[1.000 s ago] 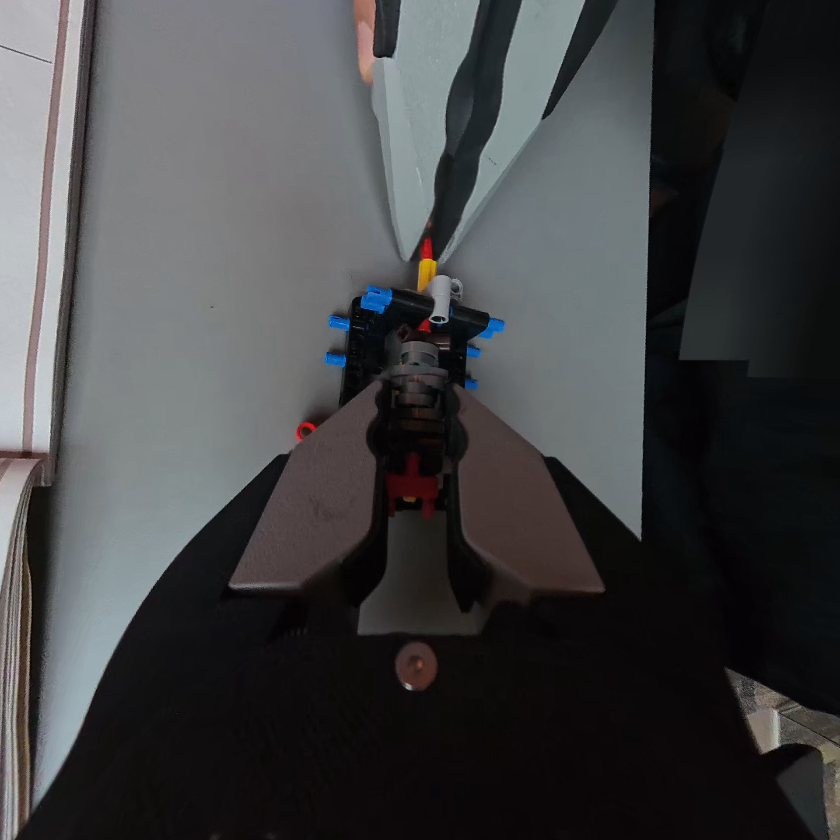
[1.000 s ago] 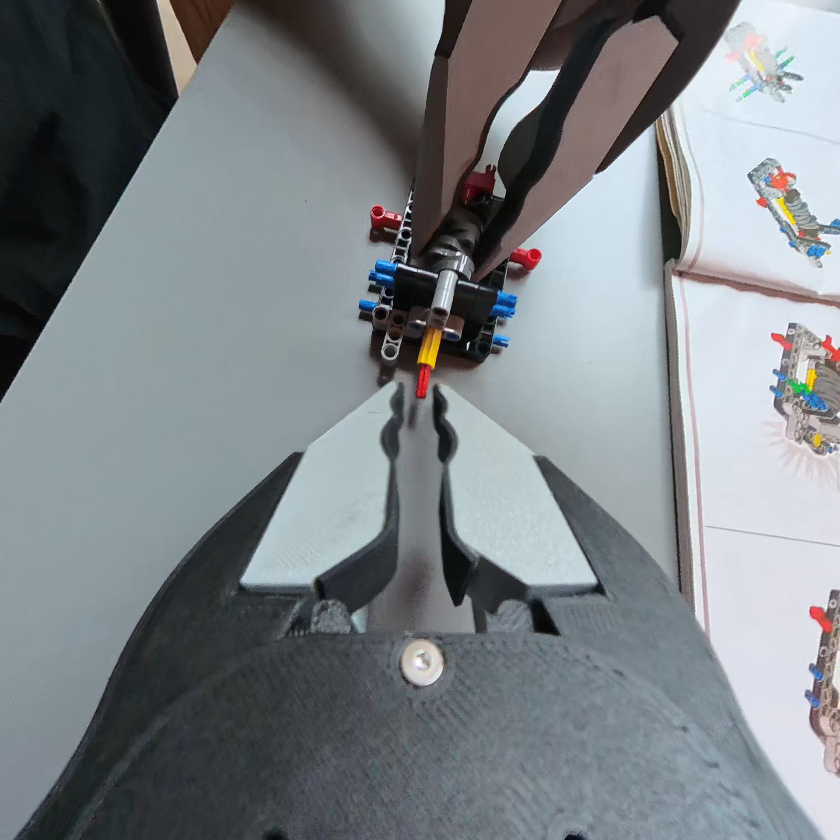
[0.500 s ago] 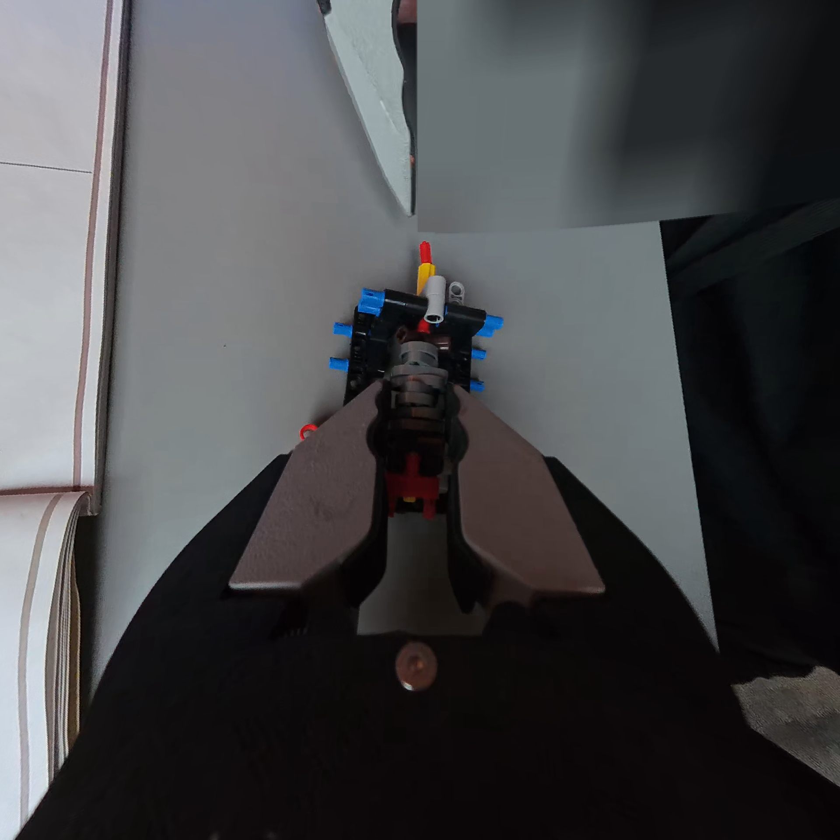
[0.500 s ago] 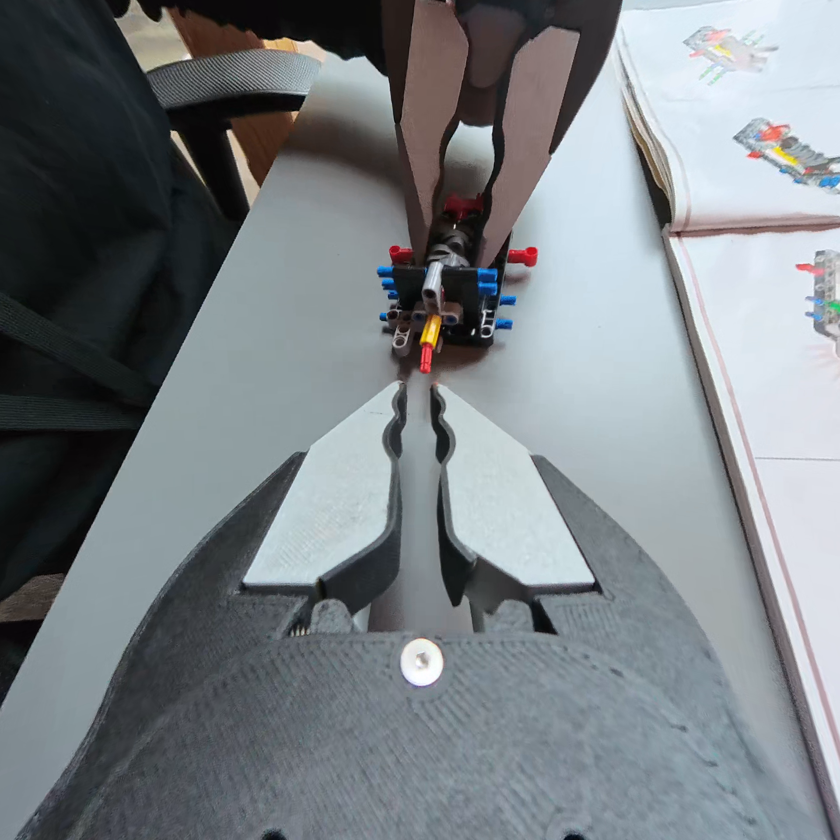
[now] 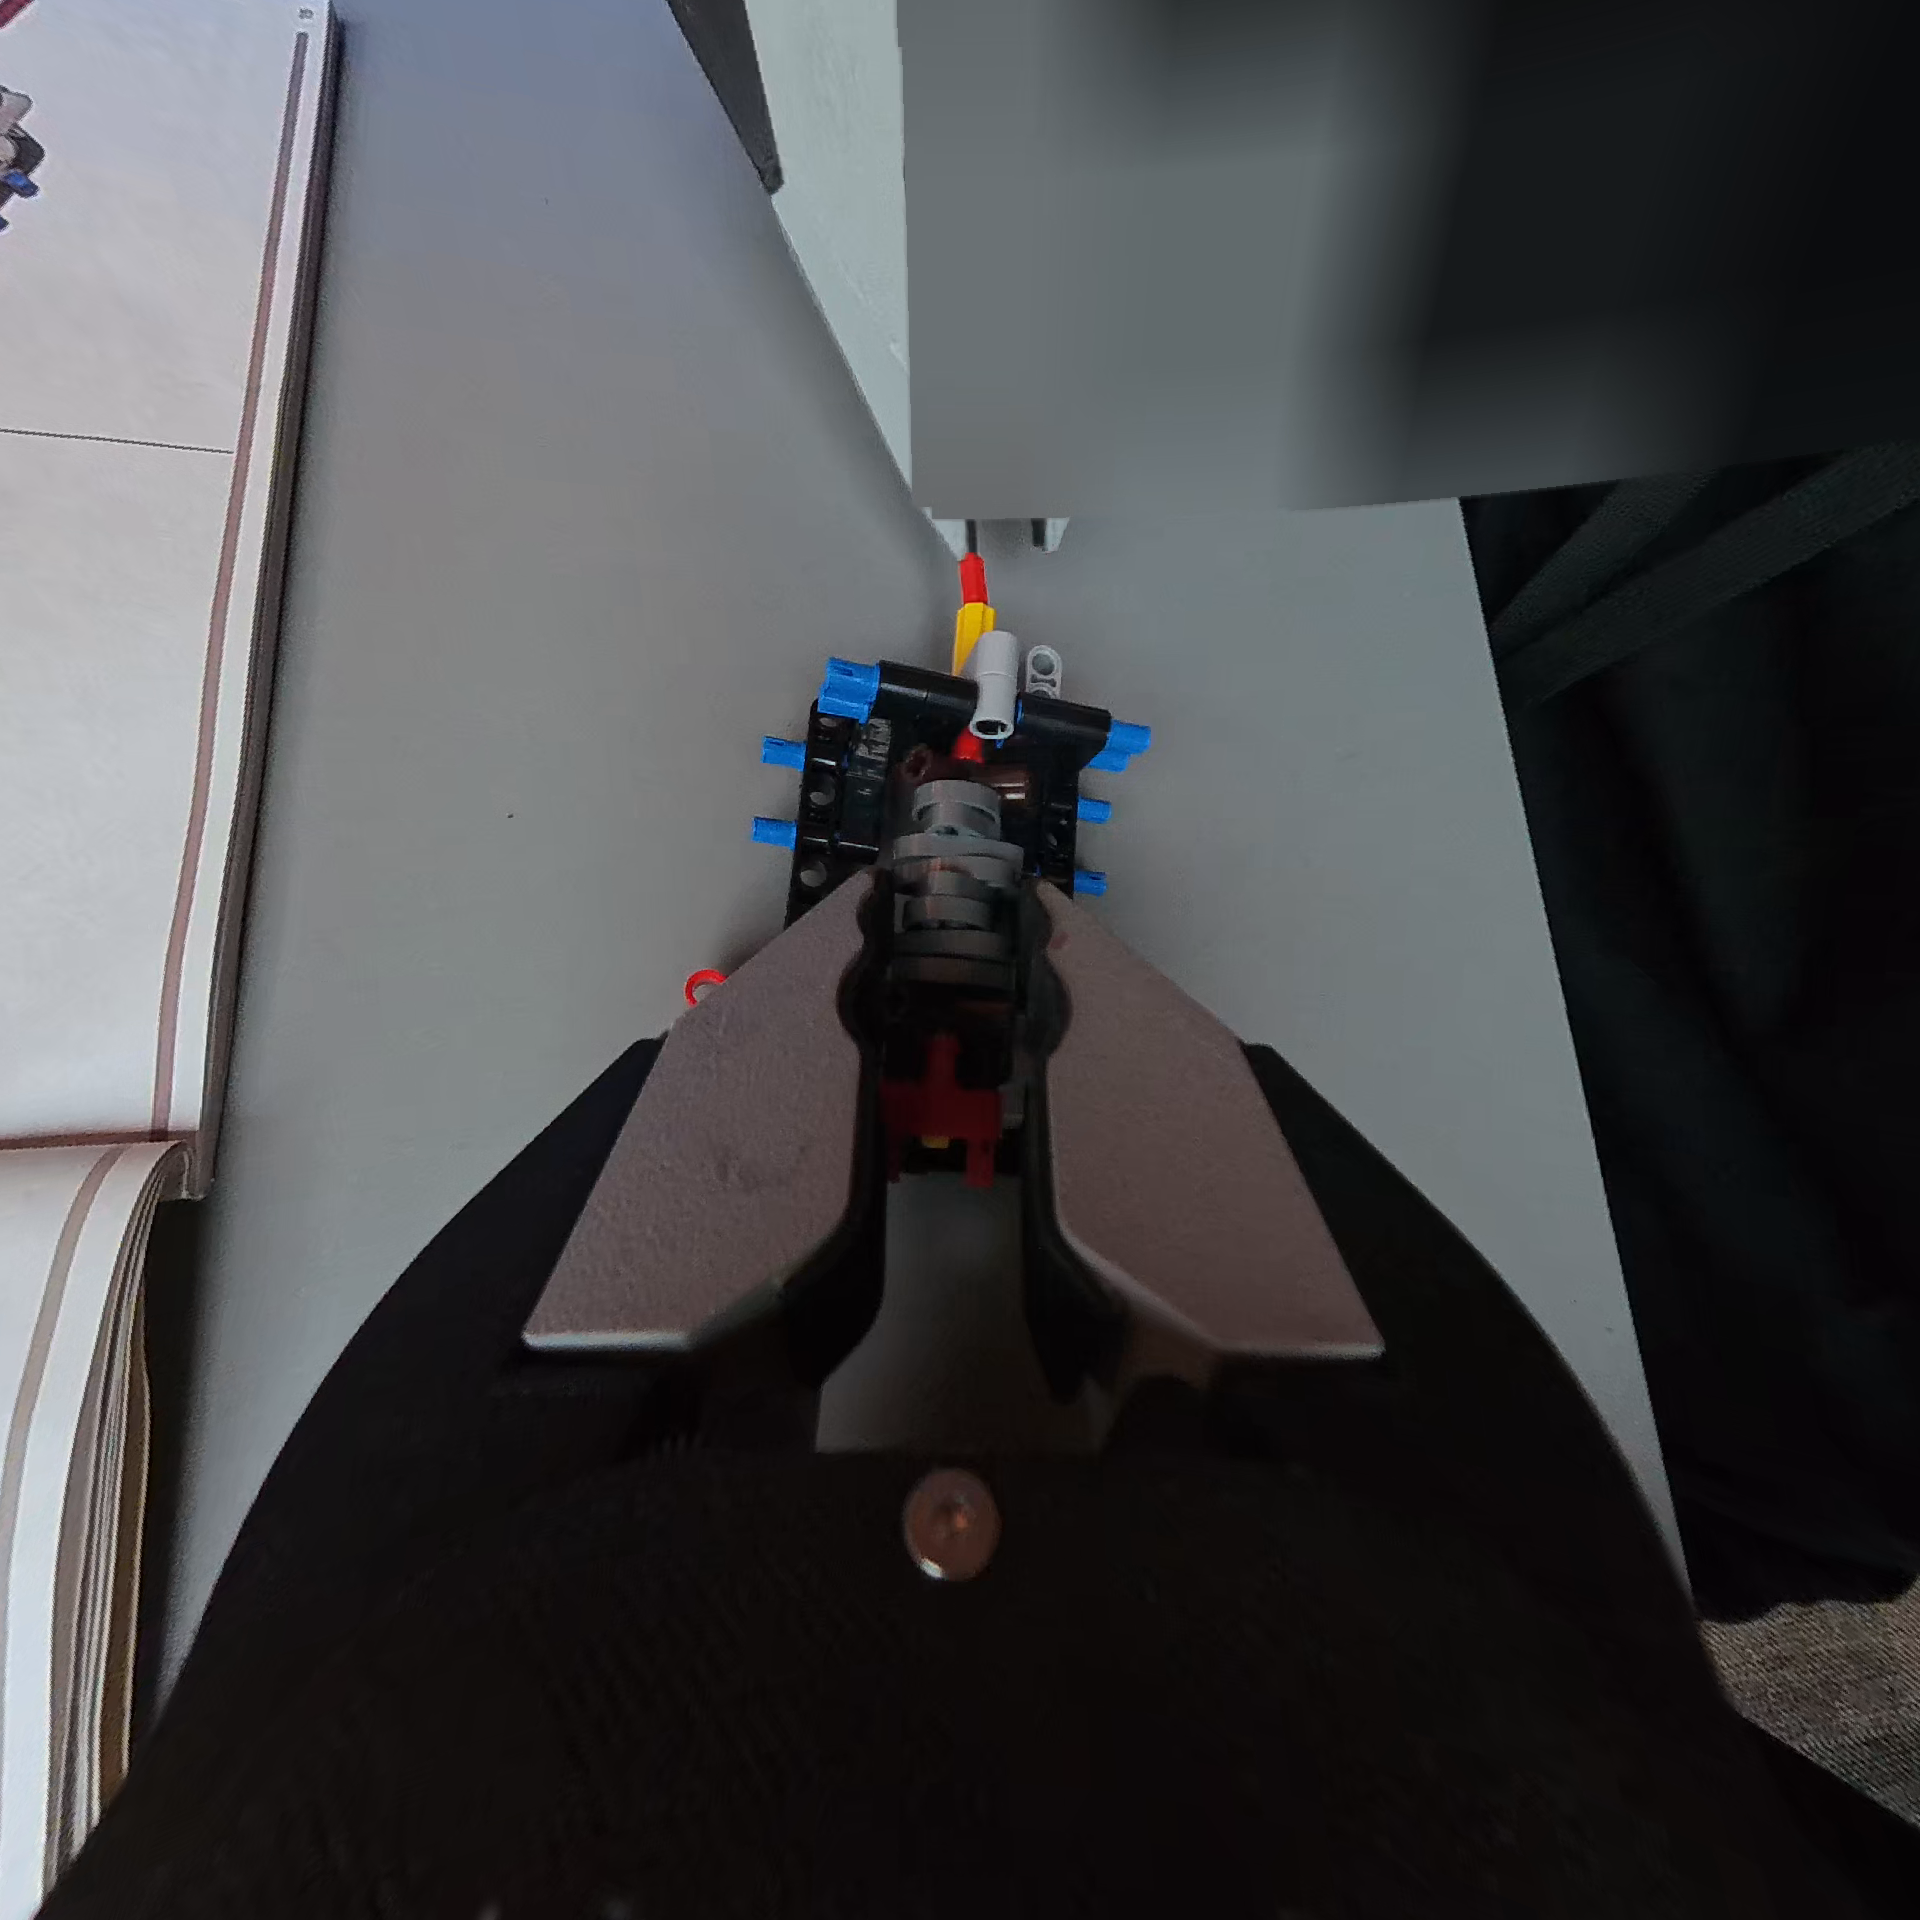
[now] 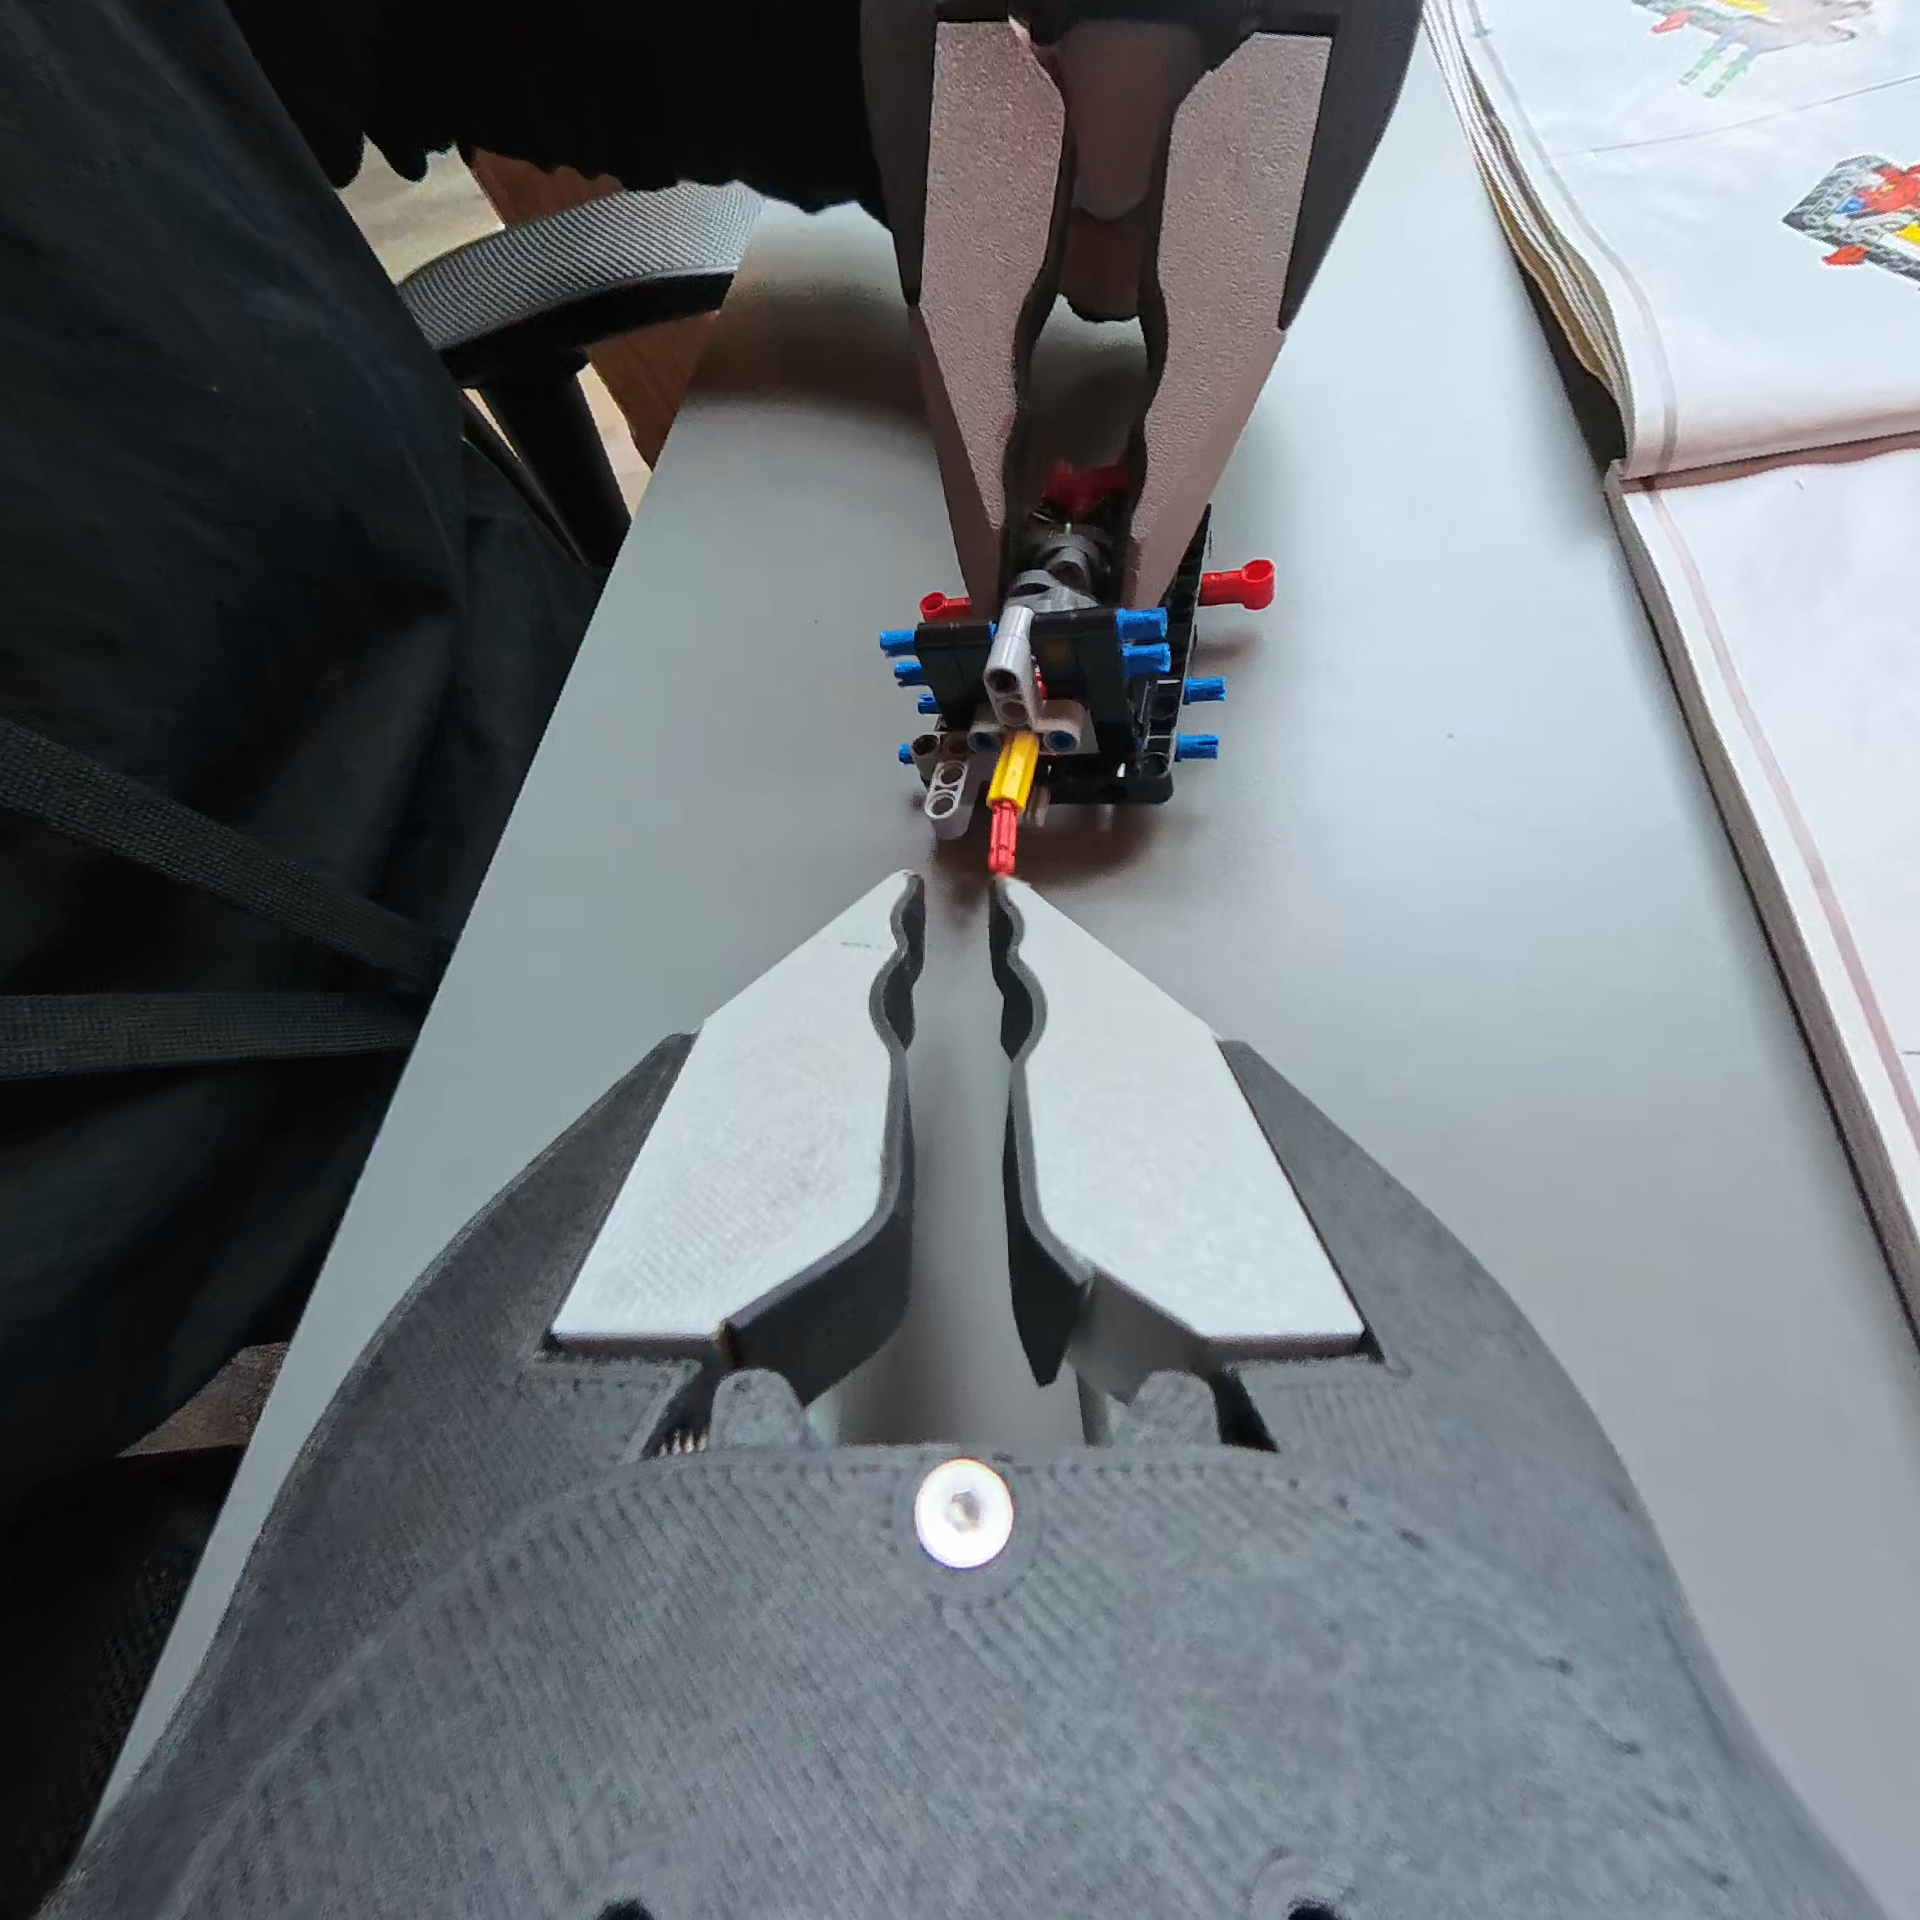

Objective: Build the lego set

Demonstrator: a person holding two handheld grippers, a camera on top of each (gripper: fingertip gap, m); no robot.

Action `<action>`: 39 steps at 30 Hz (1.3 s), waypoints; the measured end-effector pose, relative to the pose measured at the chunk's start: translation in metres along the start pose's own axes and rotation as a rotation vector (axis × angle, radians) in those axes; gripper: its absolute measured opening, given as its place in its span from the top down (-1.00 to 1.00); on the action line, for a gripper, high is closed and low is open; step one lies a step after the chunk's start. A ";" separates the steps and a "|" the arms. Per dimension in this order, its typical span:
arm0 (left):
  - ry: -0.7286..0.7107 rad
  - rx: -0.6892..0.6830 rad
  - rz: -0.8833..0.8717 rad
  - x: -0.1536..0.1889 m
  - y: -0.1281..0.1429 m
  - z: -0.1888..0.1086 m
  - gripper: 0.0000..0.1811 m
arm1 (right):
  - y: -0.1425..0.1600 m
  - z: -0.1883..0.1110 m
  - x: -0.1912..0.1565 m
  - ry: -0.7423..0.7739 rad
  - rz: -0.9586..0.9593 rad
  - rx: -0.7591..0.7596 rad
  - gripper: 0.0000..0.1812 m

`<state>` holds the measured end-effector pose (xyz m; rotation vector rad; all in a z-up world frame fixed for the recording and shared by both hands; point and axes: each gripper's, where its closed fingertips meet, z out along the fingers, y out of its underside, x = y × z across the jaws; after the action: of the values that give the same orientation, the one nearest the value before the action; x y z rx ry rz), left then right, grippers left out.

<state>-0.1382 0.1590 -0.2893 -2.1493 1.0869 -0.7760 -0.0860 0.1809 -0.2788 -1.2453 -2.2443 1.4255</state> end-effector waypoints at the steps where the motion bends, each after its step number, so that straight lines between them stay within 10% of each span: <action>1: 0.003 0.004 -0.002 0.000 0.000 0.000 0.77 | 0.000 0.001 -0.001 -0.001 0.004 -0.001 0.90; 29: 0.021 -0.106 -0.173 0.003 0.005 0.004 0.77 | 0.008 0.014 0.010 0.099 0.048 -0.101 1.00; 39: 0.091 -0.240 -0.209 0.007 0.003 0.008 0.77 | 0.010 0.008 0.010 0.041 -0.147 -0.345 1.00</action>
<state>-0.1306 0.1540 -0.2954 -2.4814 1.0580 -0.8826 -0.0915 0.1852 -0.2939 -1.1564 -2.5693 0.9811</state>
